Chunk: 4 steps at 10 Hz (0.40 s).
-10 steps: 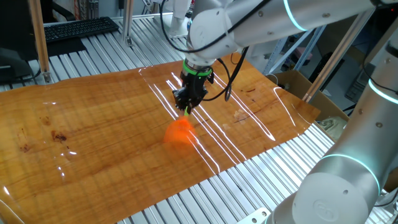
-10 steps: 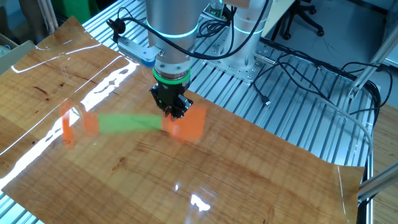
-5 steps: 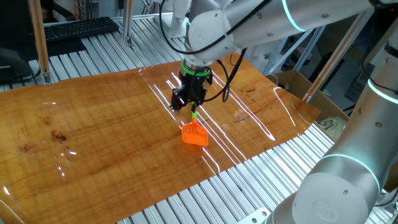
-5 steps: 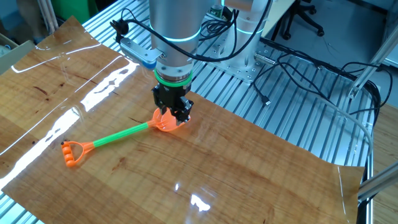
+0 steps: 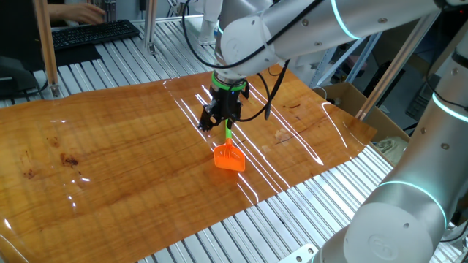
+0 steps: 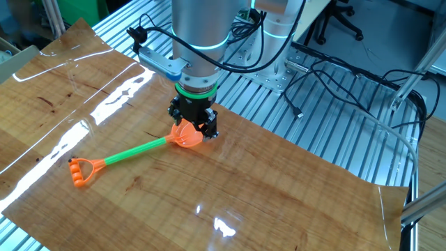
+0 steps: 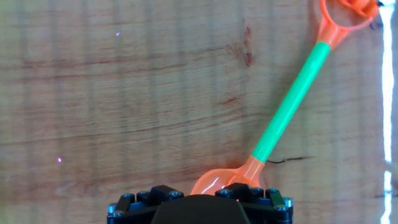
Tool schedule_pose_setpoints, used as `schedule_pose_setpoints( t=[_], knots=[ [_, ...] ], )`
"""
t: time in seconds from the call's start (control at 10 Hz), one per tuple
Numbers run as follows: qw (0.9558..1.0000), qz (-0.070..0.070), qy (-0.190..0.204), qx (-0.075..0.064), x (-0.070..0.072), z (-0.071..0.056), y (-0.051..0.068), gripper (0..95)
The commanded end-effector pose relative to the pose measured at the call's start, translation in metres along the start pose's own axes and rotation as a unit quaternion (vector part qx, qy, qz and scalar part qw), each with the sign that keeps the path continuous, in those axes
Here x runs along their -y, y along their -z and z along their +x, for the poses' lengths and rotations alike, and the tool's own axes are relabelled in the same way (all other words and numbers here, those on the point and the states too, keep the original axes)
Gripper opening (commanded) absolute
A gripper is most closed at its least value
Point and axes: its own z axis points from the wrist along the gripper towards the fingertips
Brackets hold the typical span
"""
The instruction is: Receive something handed over by a human
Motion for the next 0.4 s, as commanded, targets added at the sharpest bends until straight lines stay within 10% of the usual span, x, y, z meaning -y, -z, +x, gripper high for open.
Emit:
schedule_pose_setpoints(
  t=[0.1, 0.4],
  knots=[
    [0.9998, 0.012, 0.013, -0.001, 0.0001, -0.0005, -0.0005, 76.0],
    [0.9996, 0.025, 0.016, -0.001, -0.0002, -0.0005, -0.0004, 76.0]
  ],
)
